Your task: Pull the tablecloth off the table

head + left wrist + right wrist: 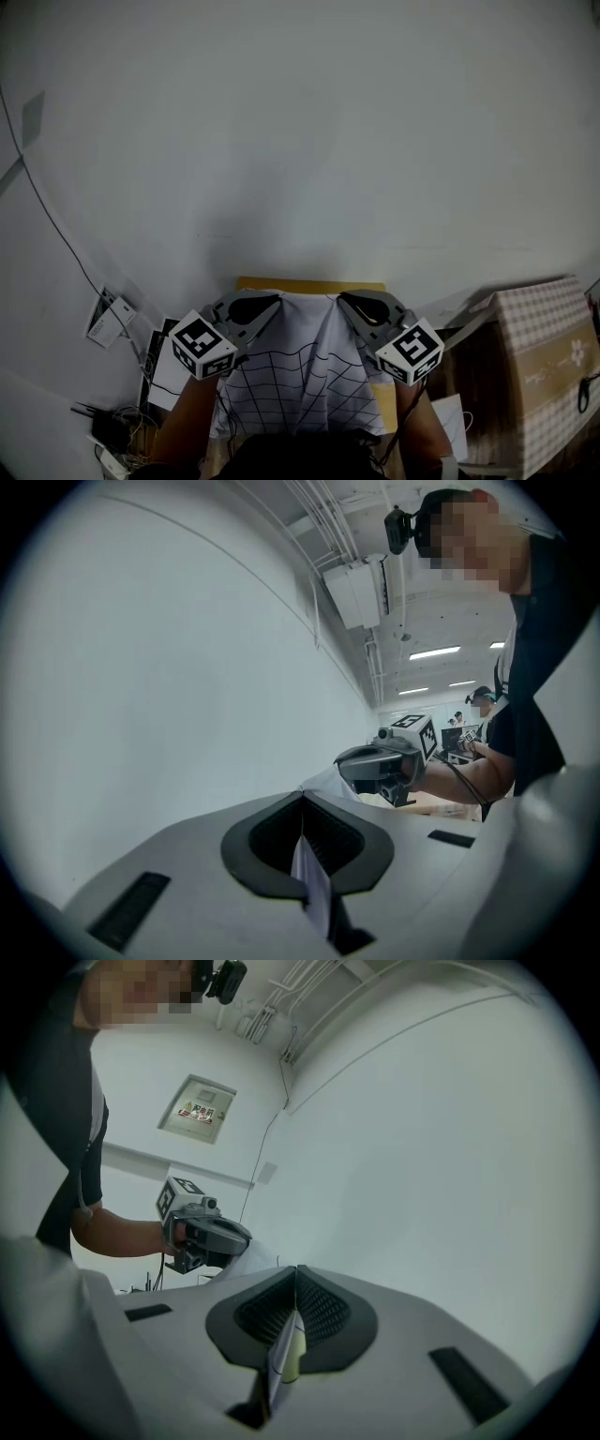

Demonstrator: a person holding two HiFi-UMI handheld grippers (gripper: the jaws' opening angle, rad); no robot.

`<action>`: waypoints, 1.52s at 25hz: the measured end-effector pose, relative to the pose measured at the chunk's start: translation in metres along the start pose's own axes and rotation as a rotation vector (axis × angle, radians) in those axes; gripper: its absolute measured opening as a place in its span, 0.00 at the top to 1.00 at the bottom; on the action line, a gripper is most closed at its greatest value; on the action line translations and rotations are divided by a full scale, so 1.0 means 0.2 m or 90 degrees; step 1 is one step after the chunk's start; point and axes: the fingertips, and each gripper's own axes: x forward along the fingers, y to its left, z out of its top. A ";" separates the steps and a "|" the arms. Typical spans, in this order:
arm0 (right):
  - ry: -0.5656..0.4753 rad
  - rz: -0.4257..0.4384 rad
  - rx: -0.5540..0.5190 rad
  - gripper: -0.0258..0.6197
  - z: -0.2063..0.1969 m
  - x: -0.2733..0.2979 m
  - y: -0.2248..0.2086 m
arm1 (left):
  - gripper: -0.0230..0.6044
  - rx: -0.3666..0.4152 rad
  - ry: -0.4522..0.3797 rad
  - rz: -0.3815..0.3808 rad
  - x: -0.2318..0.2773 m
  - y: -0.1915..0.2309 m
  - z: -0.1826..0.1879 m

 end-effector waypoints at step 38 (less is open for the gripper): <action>-0.118 0.006 0.058 0.93 0.33 -0.11 -0.07 | 0.94 -0.108 -0.162 -0.107 -0.01 -0.07 0.38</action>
